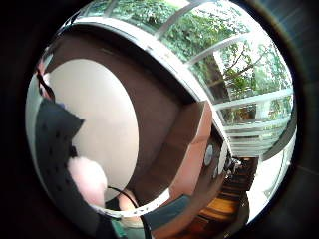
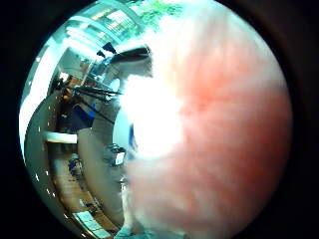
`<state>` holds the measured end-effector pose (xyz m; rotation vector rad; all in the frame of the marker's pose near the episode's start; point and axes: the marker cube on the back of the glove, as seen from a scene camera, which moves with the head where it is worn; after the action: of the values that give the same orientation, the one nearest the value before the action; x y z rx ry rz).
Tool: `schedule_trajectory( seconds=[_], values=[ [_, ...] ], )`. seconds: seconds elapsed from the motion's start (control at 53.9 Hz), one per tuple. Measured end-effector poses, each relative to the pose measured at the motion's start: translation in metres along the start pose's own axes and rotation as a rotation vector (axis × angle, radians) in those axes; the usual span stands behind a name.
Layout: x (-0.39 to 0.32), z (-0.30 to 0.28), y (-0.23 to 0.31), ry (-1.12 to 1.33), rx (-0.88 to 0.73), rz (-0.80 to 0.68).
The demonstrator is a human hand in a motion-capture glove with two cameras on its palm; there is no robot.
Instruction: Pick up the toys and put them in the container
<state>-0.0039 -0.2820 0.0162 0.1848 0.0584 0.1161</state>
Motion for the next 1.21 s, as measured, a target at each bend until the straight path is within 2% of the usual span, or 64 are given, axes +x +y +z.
schedule_trajectory(
  seconds=[0.148, 0.389, 0.89, 1.094, 1.206],
  values=[
    [-0.043, -0.039, 0.010, 0.005, 0.026, -0.026],
    [-0.156, -0.056, 0.019, -0.006, 0.041, -0.181],
    [-0.281, 0.006, 0.042, -0.090, -0.084, -0.278],
    [-0.296, 0.019, 0.044, -0.080, -0.109, -0.273],
    [-0.294, 0.030, 0.044, -0.040, -0.183, -0.257]
  ],
)
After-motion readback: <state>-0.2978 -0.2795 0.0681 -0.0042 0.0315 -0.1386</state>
